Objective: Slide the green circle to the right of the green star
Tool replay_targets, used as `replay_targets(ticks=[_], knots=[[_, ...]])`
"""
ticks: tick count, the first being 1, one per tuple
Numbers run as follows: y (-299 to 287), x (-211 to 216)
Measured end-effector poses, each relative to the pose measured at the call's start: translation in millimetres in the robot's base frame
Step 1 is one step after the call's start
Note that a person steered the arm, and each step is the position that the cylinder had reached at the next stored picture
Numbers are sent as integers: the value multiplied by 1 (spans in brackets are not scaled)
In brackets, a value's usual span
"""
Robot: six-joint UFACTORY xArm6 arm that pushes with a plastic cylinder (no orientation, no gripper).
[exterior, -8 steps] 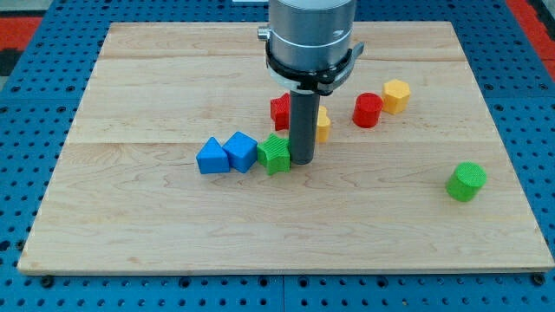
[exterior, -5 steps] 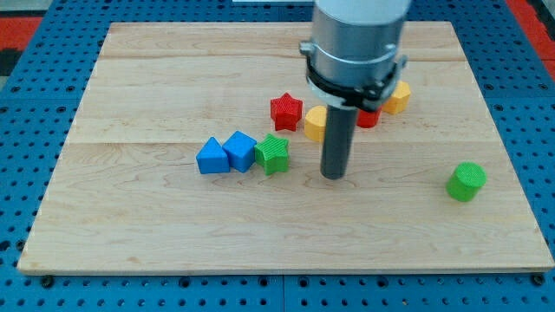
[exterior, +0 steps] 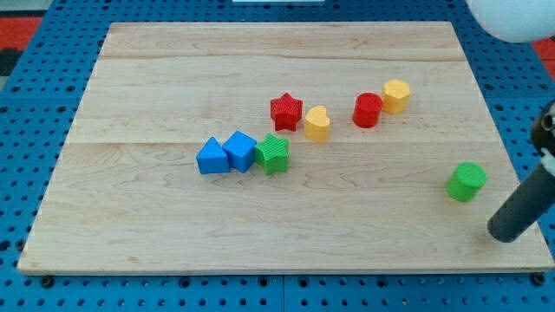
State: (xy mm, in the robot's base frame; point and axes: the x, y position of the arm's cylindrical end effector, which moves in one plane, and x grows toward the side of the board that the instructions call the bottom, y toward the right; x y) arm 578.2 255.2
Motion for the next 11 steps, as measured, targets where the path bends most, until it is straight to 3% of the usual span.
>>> replay_targets(ticks=[5, 11], knots=[[-23, -62], [-82, -91]])
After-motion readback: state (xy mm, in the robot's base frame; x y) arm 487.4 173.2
